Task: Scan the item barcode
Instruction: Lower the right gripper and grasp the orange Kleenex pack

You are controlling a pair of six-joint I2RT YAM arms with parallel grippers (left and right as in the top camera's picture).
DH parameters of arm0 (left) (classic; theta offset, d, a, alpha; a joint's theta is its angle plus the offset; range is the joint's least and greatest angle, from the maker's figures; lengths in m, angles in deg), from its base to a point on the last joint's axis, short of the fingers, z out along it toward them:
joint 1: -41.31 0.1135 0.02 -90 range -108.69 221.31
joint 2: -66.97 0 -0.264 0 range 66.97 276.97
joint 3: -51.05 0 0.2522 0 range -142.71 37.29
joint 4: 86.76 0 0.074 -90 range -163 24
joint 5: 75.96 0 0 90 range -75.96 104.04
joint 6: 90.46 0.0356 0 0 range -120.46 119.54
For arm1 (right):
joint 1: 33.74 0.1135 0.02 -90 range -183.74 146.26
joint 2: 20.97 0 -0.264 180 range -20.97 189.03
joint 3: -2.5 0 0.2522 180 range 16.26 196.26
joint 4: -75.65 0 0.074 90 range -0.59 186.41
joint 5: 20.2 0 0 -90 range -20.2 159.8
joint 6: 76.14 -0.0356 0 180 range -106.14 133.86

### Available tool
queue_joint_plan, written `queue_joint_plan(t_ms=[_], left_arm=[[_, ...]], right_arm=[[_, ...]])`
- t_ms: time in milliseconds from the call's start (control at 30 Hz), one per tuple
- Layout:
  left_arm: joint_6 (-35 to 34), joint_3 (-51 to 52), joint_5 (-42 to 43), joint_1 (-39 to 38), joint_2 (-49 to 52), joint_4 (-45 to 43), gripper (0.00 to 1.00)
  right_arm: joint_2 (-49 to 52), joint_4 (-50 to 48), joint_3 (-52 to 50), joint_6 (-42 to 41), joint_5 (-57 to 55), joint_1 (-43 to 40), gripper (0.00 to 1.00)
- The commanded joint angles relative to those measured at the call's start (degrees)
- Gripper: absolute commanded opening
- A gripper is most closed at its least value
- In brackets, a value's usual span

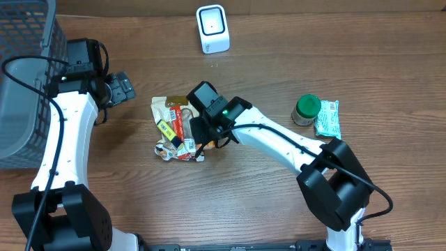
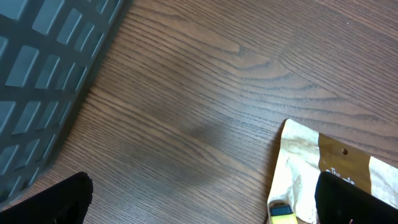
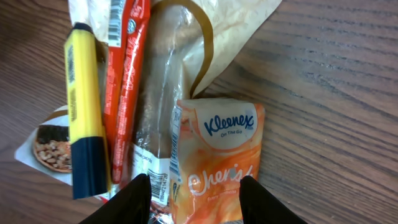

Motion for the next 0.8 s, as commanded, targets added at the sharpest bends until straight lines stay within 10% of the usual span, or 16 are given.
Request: queue_joint_plan(t_ms=[0,767], left_arm=[[1.09,-0.83,0.26,-0.02,-0.92,-0.11,1.0],[1.09,-0.83,0.26,-0.02,-0.92,-0.13,1.0]], right_arm=[[0.22,-0.92,-0.44,-0.07,-1.53,0.92,0.47],[0.28,-6.47,-5.55,-0.07,-3.91,1.49,0.36]])
